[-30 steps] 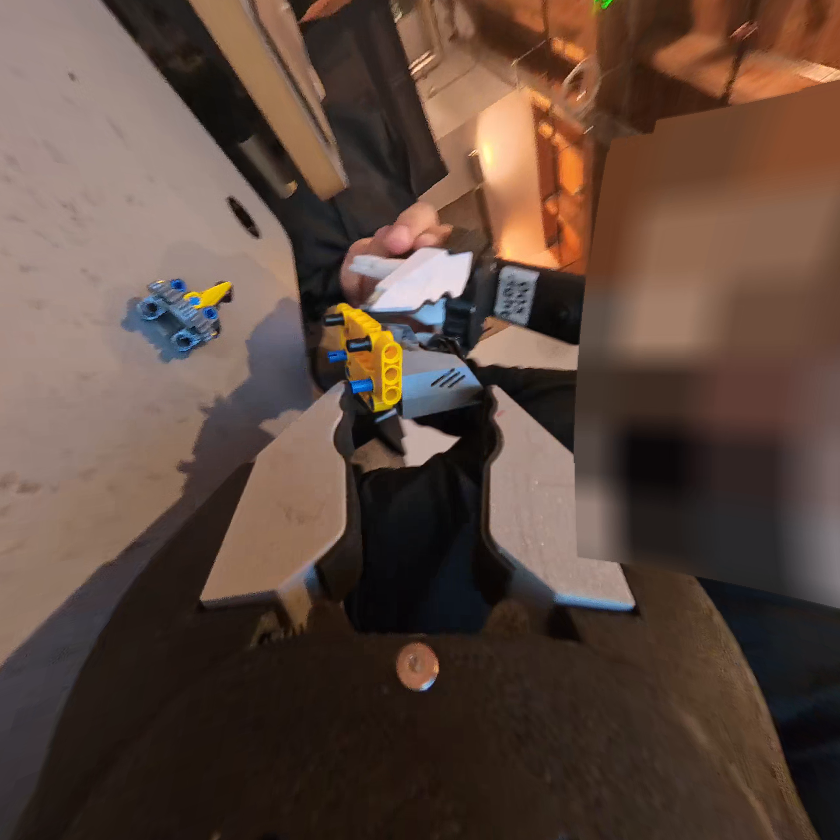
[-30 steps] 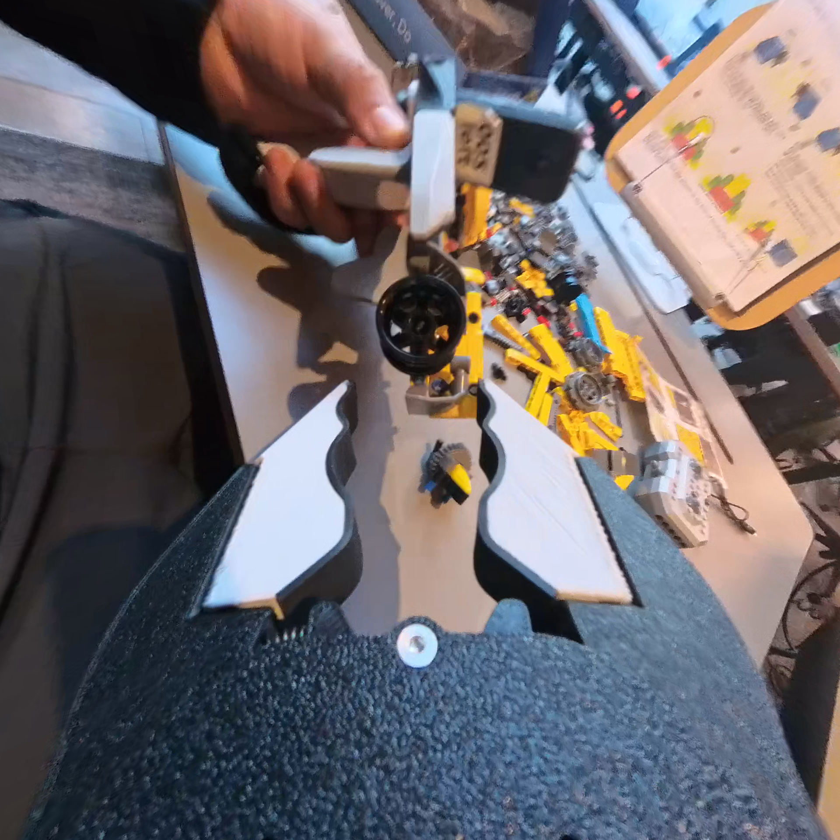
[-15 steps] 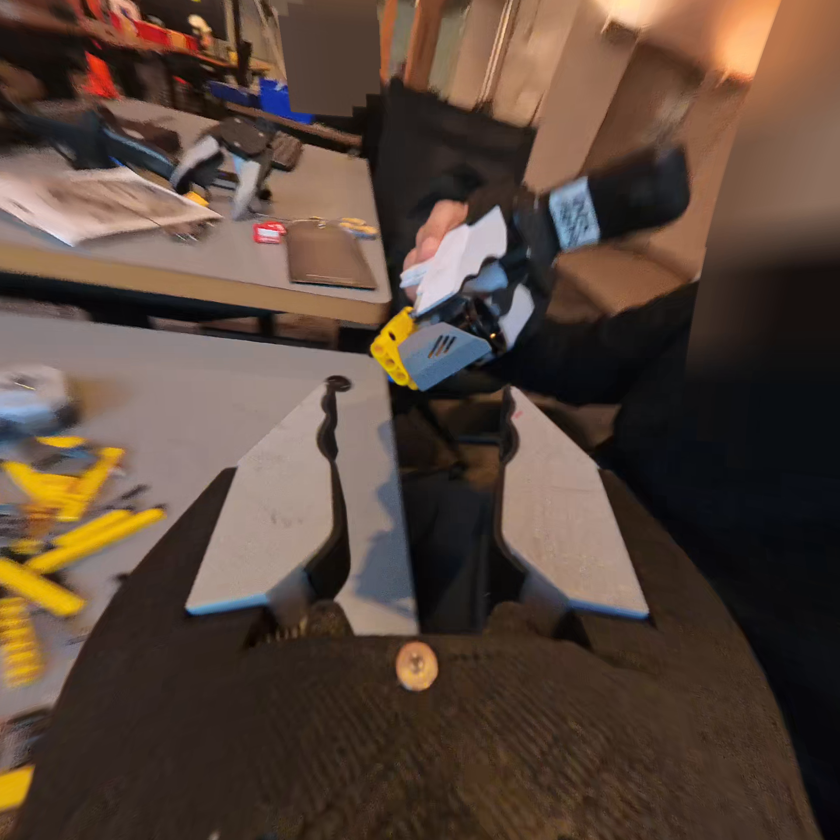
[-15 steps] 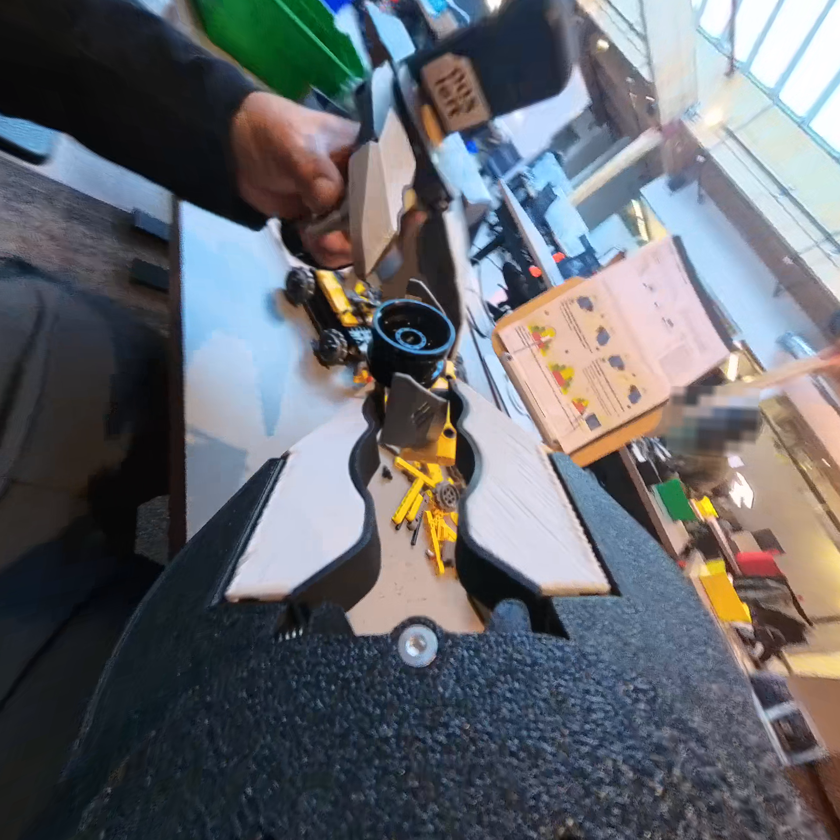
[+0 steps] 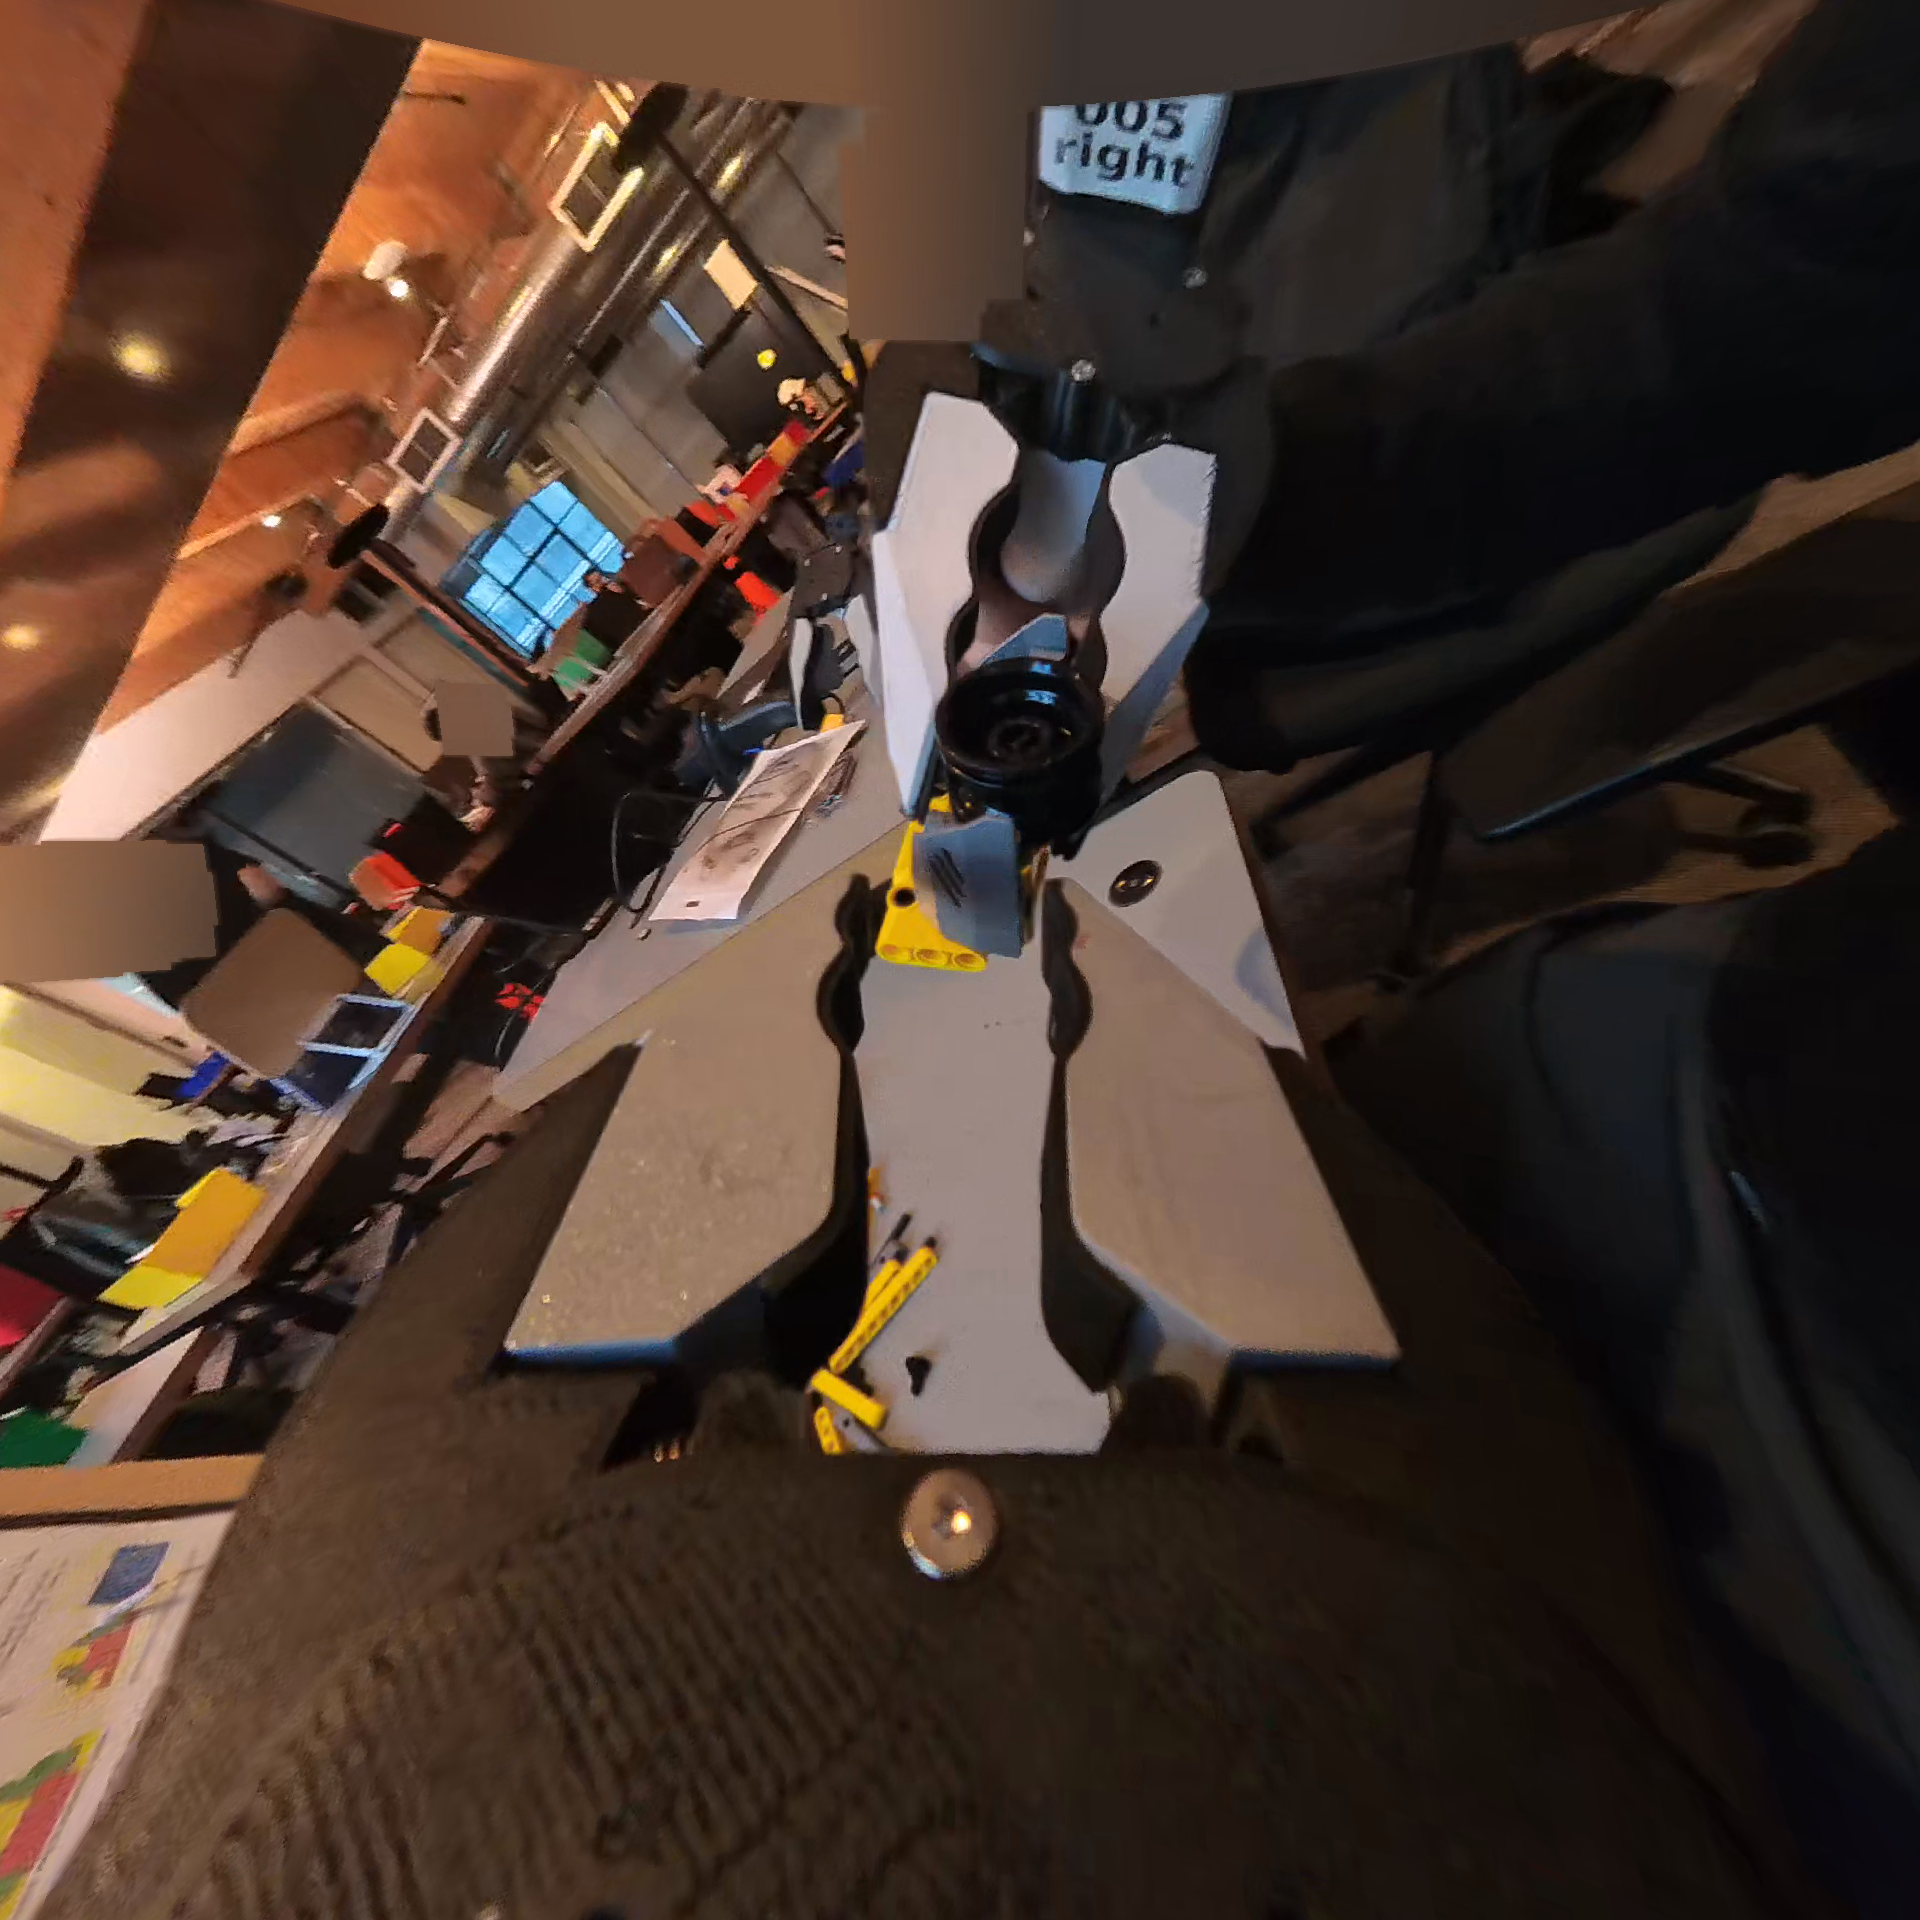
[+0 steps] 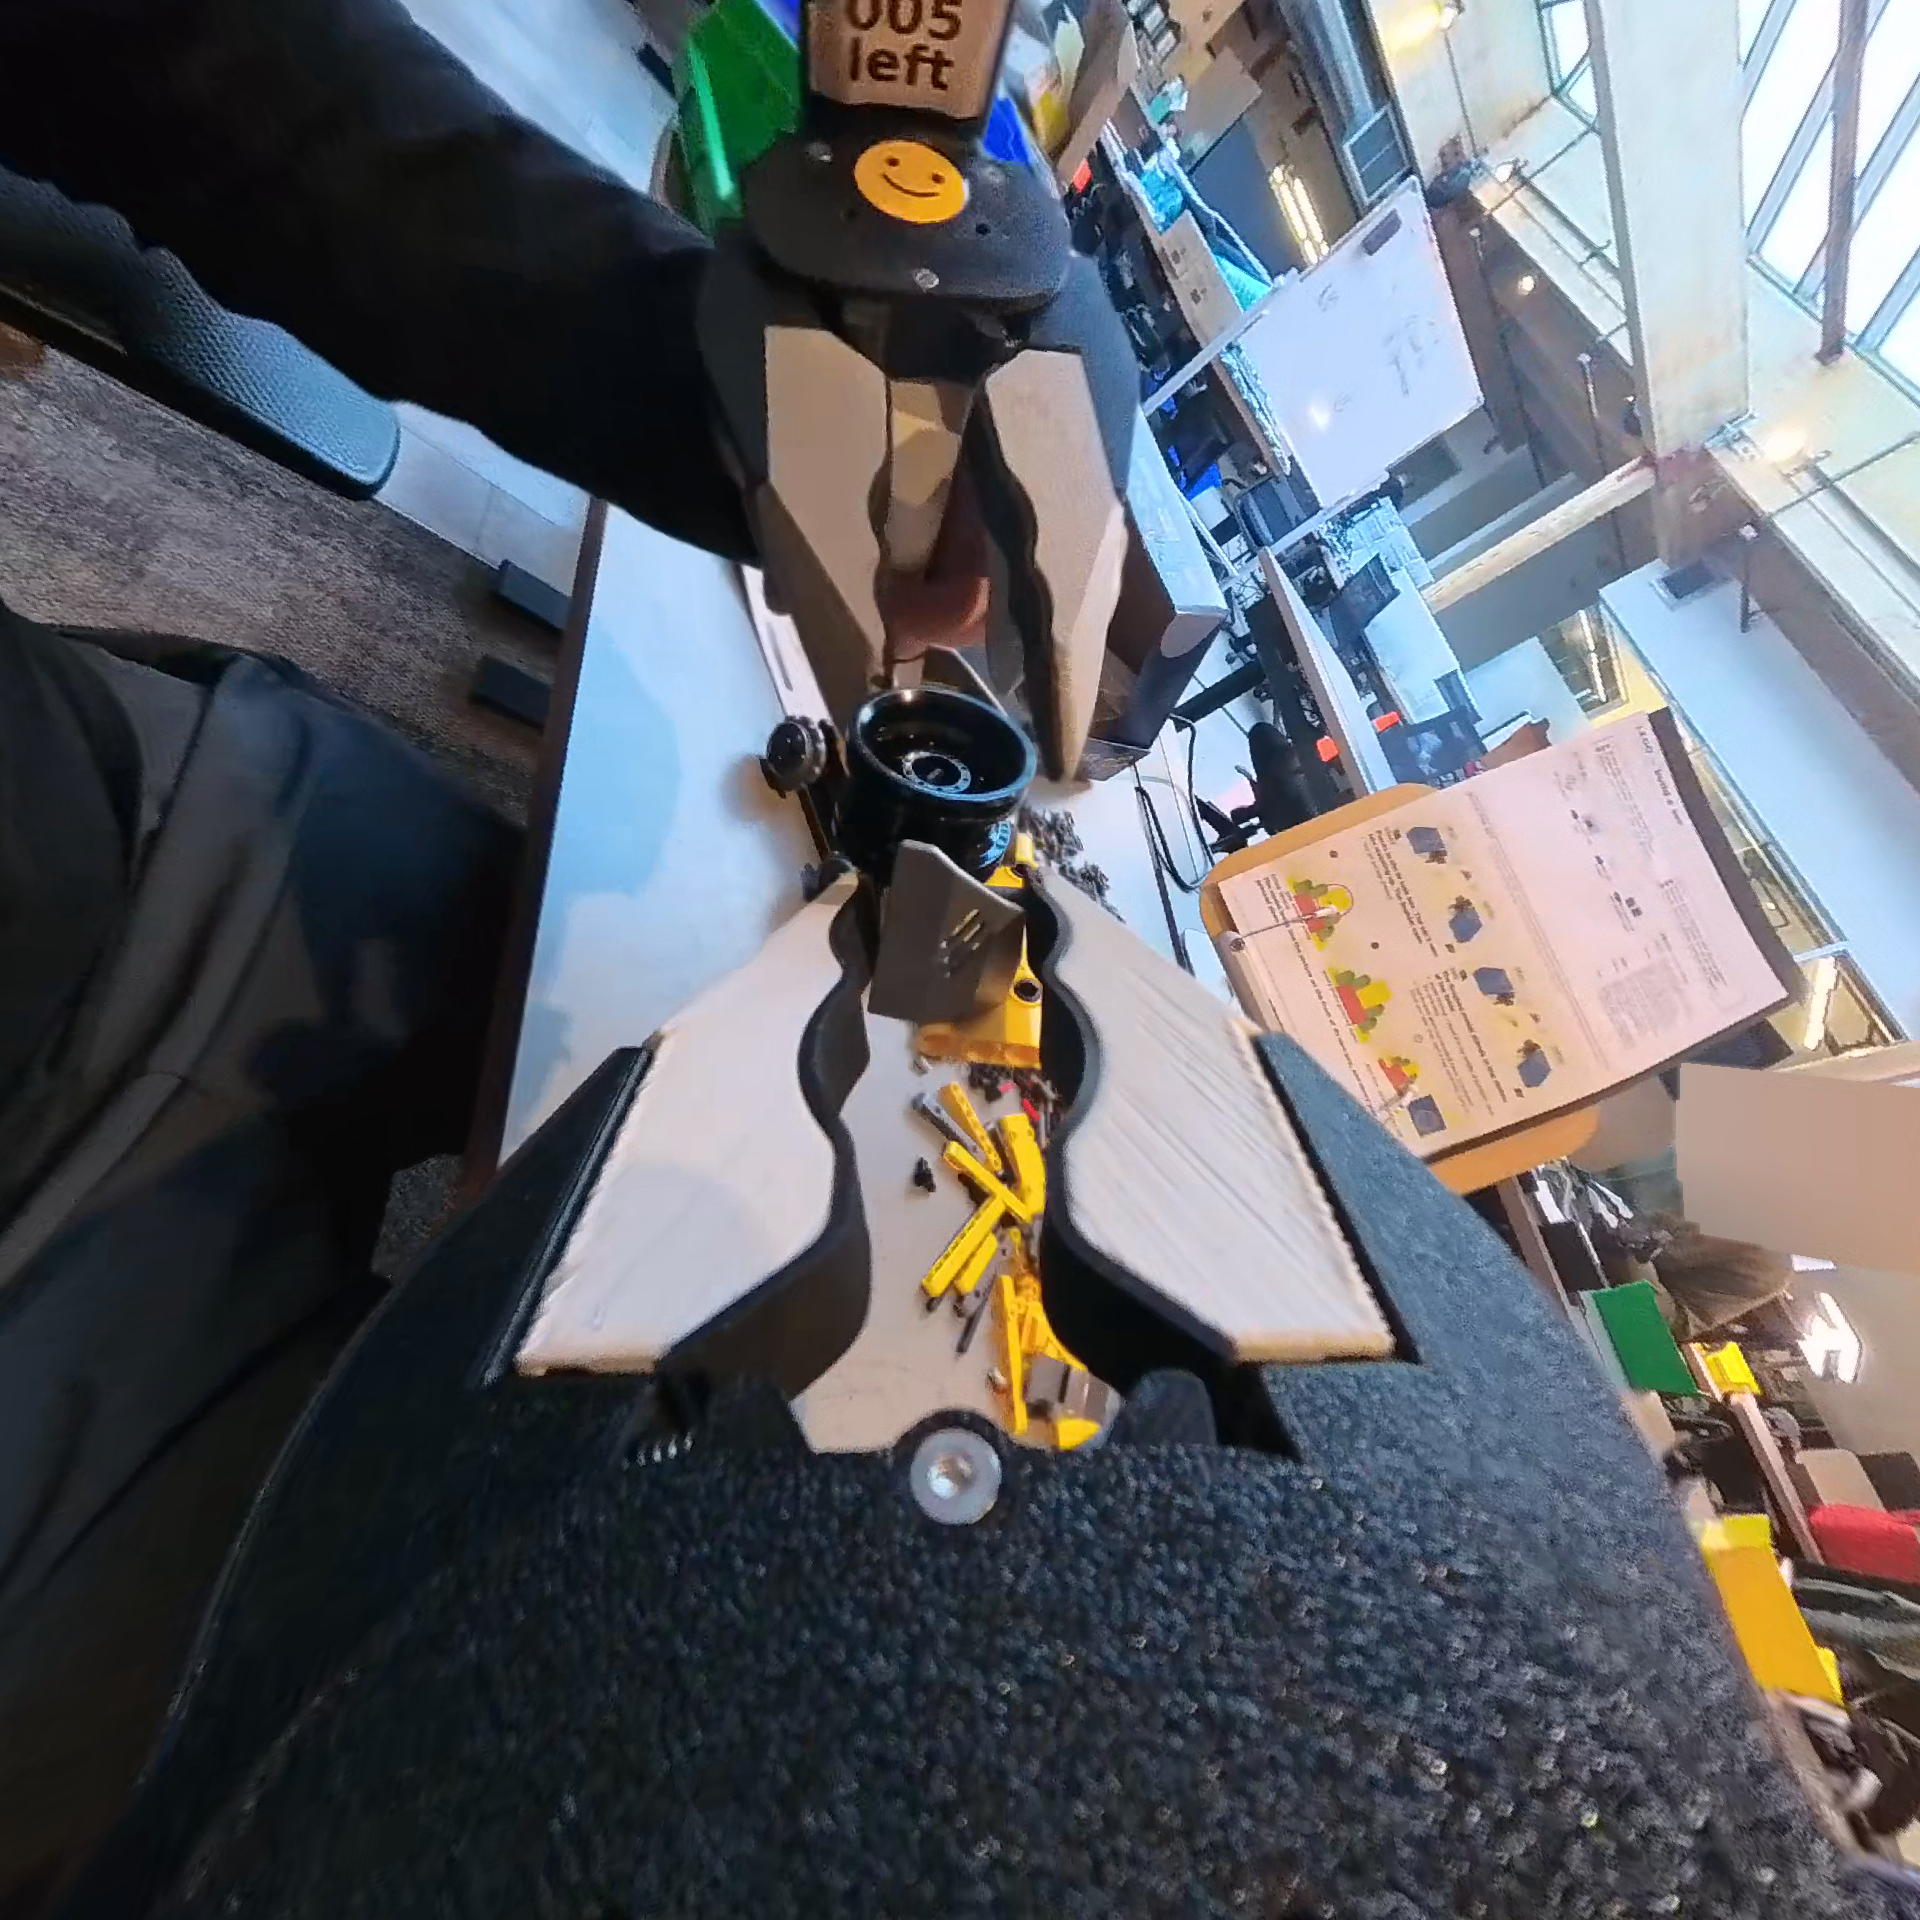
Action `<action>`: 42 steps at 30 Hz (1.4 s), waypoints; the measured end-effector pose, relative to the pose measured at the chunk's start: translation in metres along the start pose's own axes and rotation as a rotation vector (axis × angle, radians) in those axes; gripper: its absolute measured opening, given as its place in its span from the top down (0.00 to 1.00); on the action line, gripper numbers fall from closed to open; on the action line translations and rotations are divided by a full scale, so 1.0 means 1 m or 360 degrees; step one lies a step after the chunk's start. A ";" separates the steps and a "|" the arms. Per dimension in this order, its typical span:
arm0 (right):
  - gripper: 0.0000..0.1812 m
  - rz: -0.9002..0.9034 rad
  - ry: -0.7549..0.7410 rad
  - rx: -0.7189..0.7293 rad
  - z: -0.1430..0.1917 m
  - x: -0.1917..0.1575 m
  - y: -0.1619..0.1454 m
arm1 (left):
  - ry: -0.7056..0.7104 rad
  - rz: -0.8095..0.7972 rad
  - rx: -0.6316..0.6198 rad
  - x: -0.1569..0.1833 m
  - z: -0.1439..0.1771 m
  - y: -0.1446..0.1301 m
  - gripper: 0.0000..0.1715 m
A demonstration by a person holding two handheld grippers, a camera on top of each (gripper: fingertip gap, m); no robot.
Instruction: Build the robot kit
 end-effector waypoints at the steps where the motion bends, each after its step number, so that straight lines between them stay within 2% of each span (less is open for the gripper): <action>1: 0.85 -0.0003 0.0008 0.0021 0.000 -0.001 0.001 | -0.0019 0.0003 0.0016 0.000 0.002 0.001 0.82; 5: 0.85 -0.0059 0.0040 0.0142 -0.001 -0.001 0.001 | -0.0141 0.0019 0.0065 0.001 0.002 0.004 0.77; 9: 0.85 -0.0154 0.0111 0.0201 -0.004 -0.003 -0.004 | -0.0160 0.0023 0.0133 0.001 0.002 0.004 0.88; 14: 0.85 -0.0210 0.0102 0.0227 -0.006 -0.003 -0.007 | -0.0113 0.0008 0.0119 0.002 -0.001 -0.001 0.88; 20: 0.81 -0.0190 -0.0035 0.0151 -0.005 -0.001 -0.012 | 0.0086 -0.0167 0.0027 0.005 -0.001 -0.005 0.88; 22: 0.82 -0.0153 -0.0075 0.0122 -0.002 -0.004 -0.012 | 0.0116 -0.0189 0.0018 0.008 0.000 -0.006 0.88; 28: 0.86 0.0064 -0.0177 -0.0061 0.001 -0.010 -0.006 | 0.0105 -0.0199 0.0017 0.009 0.000 -0.006 0.88; 38: 0.86 0.0077 -0.0138 -0.0033 0.004 -0.010 -0.004 | 0.0096 -0.0257 0.0059 0.017 0.001 0.003 0.87; 42: 0.87 0.0071 -0.0112 -0.0064 0.002 -0.008 -0.005 | 0.0112 -0.0329 0.0005 0.017 0.000 0.003 0.87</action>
Point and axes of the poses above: each gripper's, where its closed fingertips meet, z back along the fingers, y out of its top, x = y × z across the jaws, the point moved 8 cm from there along z, back along the fingers, and after that the axes turned 8 degrees about -x, right-handed, at the moved point
